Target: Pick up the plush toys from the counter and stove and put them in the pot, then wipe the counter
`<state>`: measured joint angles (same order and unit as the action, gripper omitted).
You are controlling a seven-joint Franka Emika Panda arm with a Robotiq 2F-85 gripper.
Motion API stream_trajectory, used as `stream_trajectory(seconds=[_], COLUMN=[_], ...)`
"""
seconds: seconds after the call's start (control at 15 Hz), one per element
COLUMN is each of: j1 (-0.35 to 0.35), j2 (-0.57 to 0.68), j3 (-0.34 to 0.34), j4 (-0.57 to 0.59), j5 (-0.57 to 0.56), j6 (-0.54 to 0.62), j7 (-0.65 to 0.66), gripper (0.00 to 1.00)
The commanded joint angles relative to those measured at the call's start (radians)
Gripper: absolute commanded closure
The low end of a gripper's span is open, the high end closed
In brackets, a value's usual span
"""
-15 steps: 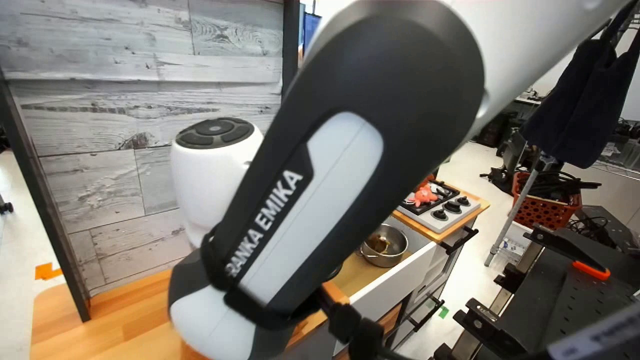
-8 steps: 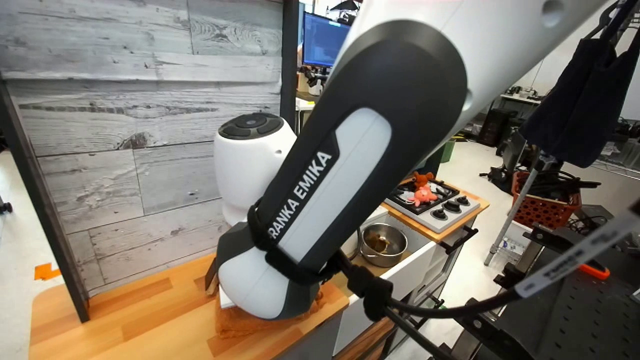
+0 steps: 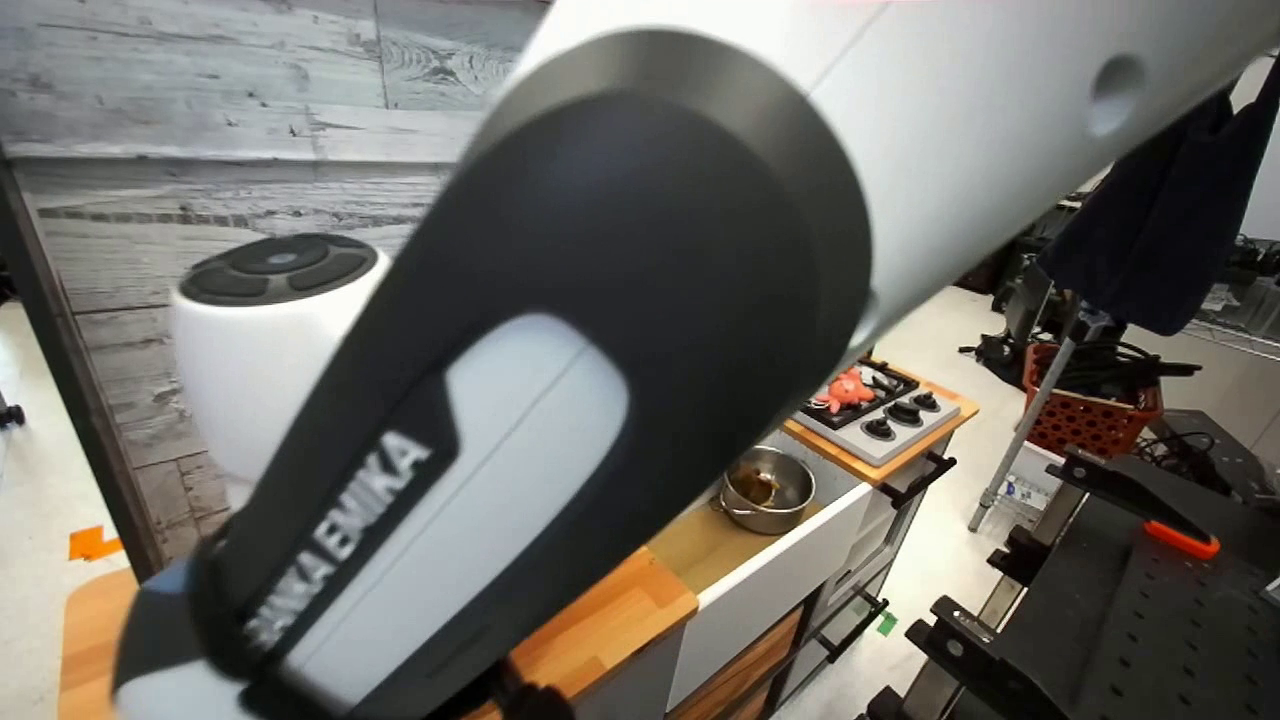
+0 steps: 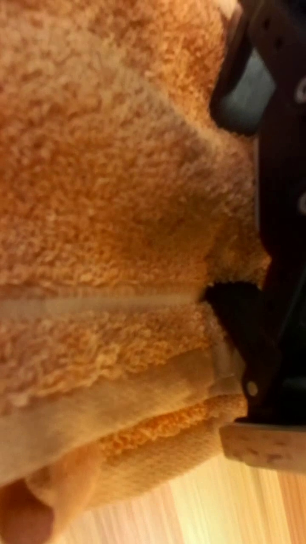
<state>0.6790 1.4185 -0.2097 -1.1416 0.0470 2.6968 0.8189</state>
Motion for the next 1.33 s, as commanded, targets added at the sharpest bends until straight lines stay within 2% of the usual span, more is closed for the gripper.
stream_trajectory(seconds=[0.0,0.13,0.2,0.27,0.33,0.6,0.87,1.27], j1=[0.023,0.008,-0.011,-0.026,-0.032,-0.061,-0.079,-0.041], j2=[0.166,0.179,0.082,0.085,0.136,0.065,0.05,0.03], j3=[0.006,0.006,0.028,0.021,-0.015,-0.065,-0.086,-0.005], j4=[0.228,0.26,0.113,0.108,0.164,0.027,-0.048,-0.055], j5=[0.008,0.008,-0.035,-0.039,-0.002,0.0,-0.012,-0.038], j6=[-0.066,-0.102,-0.074,-0.085,-0.122,-0.142,-0.13,-0.062], j7=[0.062,0.058,0.059,0.064,0.057,0.097,0.084,-0.023], gripper=[0.0,0.0,0.0,0.0,0.0,0.0,0.0,0.0])
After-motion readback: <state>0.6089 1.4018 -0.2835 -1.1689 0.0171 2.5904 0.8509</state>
